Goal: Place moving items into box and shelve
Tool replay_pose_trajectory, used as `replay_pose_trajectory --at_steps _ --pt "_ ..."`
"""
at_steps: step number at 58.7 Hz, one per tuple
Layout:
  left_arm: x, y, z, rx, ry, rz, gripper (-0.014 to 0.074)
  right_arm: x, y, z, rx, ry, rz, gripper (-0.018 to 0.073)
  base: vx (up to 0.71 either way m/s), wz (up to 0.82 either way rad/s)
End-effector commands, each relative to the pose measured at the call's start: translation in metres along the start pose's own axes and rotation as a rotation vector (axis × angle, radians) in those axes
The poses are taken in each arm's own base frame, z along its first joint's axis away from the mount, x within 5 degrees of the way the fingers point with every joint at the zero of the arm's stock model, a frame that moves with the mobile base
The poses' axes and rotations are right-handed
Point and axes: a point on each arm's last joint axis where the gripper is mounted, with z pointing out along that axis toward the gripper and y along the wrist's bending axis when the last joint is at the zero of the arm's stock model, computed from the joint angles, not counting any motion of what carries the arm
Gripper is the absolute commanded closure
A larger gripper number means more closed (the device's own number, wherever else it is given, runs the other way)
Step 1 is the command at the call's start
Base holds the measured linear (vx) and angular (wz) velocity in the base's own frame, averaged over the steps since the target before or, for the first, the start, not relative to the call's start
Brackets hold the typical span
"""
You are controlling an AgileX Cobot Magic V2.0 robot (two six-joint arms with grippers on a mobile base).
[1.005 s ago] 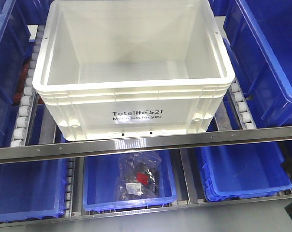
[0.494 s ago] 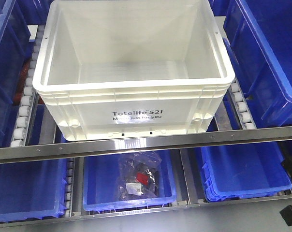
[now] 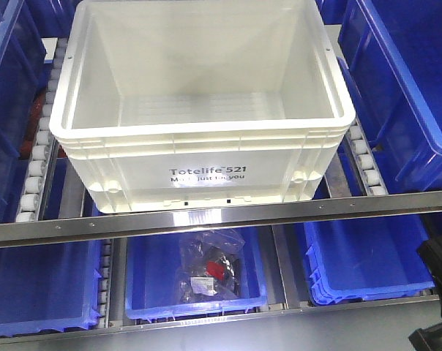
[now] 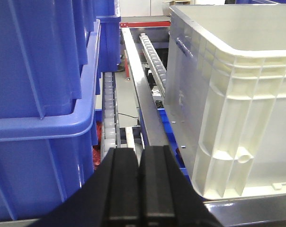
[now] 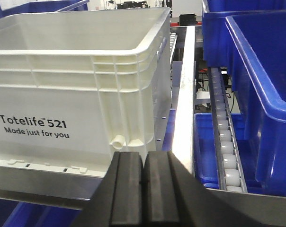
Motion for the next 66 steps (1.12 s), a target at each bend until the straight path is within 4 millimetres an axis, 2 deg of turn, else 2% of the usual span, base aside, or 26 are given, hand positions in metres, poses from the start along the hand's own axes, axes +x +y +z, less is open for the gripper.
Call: replay_pose_trajectory --at_steps 1,66 --pt "-0.0095 -0.0017 0.0002 0.021 -0.076 -0.006 0.0603 -0.005 -0.0005 0.0006 0.007 -0.067 -0.016 0.0564 0.0 0.0" --pt "-0.0095 -0.0017 0.0002 0.021 -0.076 -0.006 0.0603 -0.005 -0.0005 0.0006 0.006 -0.067 0.029 0.0564 0.0 0.0"
